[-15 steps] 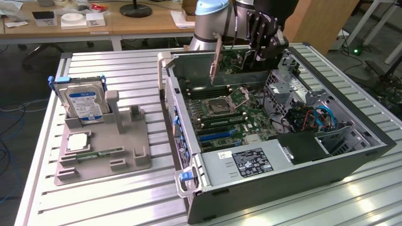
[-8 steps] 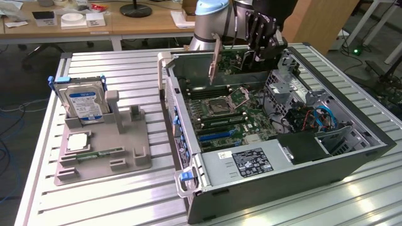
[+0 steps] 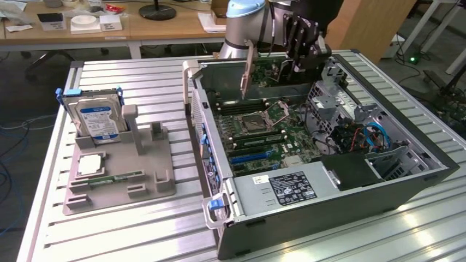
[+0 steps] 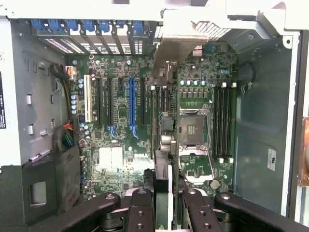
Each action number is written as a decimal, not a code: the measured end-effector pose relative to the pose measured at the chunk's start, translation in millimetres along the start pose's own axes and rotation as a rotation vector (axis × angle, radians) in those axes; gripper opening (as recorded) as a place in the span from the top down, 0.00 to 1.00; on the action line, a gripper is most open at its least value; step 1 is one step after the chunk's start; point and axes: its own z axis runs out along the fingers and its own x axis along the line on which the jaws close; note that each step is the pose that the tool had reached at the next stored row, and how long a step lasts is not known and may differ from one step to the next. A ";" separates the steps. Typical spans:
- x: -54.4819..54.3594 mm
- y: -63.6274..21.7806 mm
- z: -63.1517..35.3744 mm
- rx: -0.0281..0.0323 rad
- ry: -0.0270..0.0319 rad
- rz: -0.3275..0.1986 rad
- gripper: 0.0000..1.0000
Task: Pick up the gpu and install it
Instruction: 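Insert the gpu into the slot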
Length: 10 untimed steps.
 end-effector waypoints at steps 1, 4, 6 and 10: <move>0.5 0.0 0.1 -0.0001 0.0002 0.000 0.73; 2.1 0.0 0.8 0.0000 0.0002 0.002 0.73; 2.6 0.0 1.1 -0.0001 0.0004 0.002 0.73; 2.7 0.0 2.3 -0.0005 0.0003 0.002 0.73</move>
